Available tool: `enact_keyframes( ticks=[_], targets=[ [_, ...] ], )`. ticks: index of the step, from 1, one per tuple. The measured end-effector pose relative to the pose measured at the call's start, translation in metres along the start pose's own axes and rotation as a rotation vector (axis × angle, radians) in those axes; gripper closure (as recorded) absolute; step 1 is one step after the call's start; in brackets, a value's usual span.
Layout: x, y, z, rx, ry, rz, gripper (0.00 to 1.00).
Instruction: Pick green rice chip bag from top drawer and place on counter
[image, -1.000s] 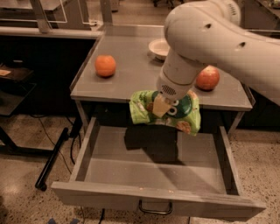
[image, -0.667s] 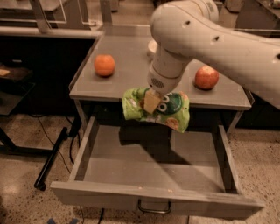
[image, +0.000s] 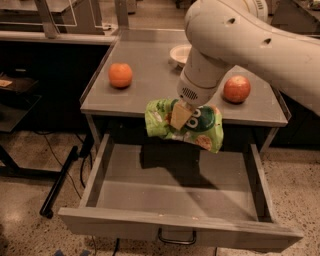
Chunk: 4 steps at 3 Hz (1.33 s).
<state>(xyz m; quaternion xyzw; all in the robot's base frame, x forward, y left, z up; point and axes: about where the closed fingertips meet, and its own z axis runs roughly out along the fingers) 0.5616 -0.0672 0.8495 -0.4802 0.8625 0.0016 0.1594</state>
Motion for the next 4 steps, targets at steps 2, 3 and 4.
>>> enact_keyframes(
  ticks=[2,3,4],
  targets=[
    [0.017,-0.006,-0.062,0.029,-0.076,-0.01,1.0],
    [0.002,-0.009,-0.04,0.002,-0.075,-0.012,1.0],
    [-0.078,-0.036,-0.015,-0.013,-0.069,-0.065,1.0]
  ],
)
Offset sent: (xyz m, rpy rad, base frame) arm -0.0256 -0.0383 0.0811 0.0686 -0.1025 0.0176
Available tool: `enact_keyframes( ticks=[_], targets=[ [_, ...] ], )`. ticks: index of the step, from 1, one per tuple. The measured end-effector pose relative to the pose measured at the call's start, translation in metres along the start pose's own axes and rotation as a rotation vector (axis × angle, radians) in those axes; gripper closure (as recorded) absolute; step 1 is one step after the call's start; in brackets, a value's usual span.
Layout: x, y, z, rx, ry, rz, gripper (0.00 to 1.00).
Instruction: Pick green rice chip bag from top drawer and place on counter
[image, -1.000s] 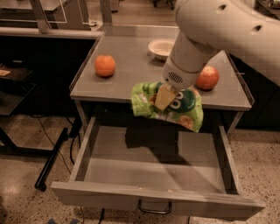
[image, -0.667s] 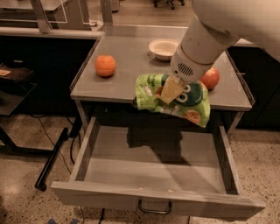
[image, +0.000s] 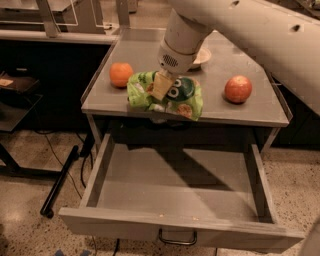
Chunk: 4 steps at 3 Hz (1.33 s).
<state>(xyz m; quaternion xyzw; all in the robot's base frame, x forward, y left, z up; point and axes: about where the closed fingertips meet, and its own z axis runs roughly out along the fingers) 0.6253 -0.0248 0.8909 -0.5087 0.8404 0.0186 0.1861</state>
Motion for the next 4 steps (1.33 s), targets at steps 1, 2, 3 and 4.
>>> enact_keyframes(
  ticks=[1,2,3,4],
  targets=[
    [-0.007,0.0,-0.002,0.002,-0.01,-0.005,1.0],
    [-0.006,0.0,-0.002,0.002,-0.009,-0.004,1.0],
    [-0.006,-0.028,0.004,0.018,0.012,0.045,1.0],
    [-0.006,-0.061,0.015,0.044,0.052,0.1,1.0]
  ],
)
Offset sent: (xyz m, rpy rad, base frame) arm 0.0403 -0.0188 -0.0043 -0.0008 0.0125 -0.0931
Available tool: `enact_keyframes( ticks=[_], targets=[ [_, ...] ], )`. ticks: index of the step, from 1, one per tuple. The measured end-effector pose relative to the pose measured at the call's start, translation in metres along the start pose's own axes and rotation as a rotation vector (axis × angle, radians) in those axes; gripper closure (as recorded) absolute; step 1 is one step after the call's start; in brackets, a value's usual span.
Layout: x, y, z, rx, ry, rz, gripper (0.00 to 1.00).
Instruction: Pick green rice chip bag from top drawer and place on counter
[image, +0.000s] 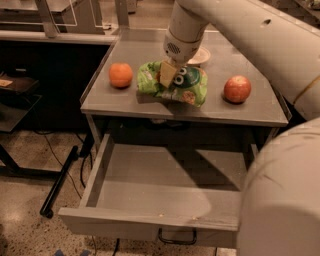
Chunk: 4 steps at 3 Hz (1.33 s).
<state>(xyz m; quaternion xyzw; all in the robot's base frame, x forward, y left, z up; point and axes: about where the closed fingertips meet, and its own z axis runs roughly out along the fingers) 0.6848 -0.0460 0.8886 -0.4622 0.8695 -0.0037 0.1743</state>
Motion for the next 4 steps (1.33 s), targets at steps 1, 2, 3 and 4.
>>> enact_keyframes(
  ticks=[1,2,3,4],
  targets=[
    [0.007,-0.025,0.013,0.025,0.047,0.042,1.0],
    [0.018,-0.033,0.026,0.013,0.067,0.061,1.0],
    [0.018,-0.033,0.026,0.013,0.067,0.061,0.81],
    [0.018,-0.033,0.026,0.013,0.067,0.061,0.58]
  ],
)
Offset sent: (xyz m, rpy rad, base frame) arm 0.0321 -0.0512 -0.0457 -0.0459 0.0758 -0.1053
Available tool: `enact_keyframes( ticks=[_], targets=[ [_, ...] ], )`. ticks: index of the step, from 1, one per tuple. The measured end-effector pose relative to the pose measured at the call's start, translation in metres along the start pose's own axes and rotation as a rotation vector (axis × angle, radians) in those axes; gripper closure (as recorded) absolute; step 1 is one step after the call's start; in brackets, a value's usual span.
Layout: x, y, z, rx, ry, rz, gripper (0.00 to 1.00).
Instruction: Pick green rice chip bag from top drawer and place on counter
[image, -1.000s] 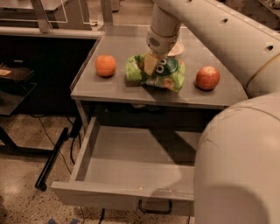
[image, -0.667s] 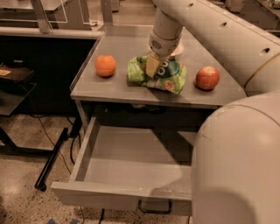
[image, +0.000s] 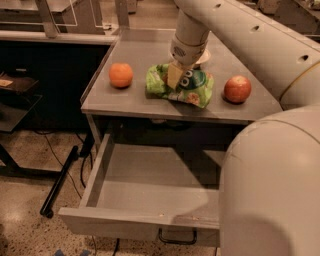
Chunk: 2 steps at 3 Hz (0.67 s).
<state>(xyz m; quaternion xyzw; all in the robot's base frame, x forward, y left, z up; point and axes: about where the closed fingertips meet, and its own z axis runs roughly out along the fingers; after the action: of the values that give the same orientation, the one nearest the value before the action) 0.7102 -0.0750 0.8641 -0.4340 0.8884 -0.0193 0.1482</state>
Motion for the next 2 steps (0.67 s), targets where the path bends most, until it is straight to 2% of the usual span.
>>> enact_keyframes(
  ticks=[2],
  targets=[
    [0.0,0.0,0.0001,0.0,0.0,0.0,0.11]
  ],
)
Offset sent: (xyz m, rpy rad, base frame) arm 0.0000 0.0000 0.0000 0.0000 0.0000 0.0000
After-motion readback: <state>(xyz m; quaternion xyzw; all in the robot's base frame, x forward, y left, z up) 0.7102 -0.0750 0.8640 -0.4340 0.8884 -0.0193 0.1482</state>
